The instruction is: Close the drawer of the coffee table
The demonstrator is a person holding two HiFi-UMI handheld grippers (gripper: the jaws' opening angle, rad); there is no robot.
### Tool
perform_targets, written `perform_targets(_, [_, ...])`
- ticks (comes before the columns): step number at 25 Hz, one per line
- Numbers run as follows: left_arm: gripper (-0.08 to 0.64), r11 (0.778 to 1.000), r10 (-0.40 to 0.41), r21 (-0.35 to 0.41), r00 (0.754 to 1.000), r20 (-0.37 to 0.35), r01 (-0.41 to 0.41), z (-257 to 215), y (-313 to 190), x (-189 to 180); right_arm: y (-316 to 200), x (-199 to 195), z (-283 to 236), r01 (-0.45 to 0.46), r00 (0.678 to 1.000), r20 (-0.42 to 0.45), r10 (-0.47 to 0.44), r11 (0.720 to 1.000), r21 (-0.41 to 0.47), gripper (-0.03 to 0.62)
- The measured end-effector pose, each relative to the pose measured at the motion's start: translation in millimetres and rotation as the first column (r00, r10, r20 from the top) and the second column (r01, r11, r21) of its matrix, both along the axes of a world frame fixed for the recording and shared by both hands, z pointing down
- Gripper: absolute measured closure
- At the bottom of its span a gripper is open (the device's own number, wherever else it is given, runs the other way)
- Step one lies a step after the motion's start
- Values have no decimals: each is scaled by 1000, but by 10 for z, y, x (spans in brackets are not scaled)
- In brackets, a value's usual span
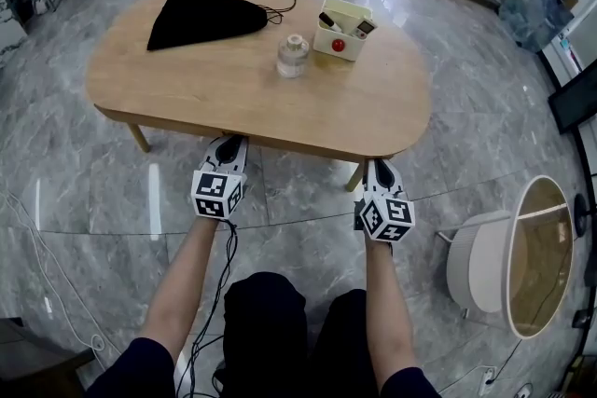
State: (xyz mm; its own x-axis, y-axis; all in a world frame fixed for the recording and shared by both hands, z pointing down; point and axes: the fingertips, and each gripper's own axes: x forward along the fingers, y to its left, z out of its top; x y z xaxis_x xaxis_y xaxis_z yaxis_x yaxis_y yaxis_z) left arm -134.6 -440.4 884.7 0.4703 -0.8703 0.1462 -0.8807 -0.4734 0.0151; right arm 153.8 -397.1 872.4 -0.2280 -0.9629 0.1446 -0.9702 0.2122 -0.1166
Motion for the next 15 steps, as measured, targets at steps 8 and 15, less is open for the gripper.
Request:
perform_targets(8, [535, 1000, -8, -1, 999, -32, 8, -49, 15, -11, -8, 1, -3, 6, 1000, 11, -6, 1000, -13, 566])
perform_targets(15, [535, 1000, -3, -22, 999, -32, 3, -39, 293, -66, 262, 15, 10, 9, 1000, 9, -8, 1000, -25, 566])
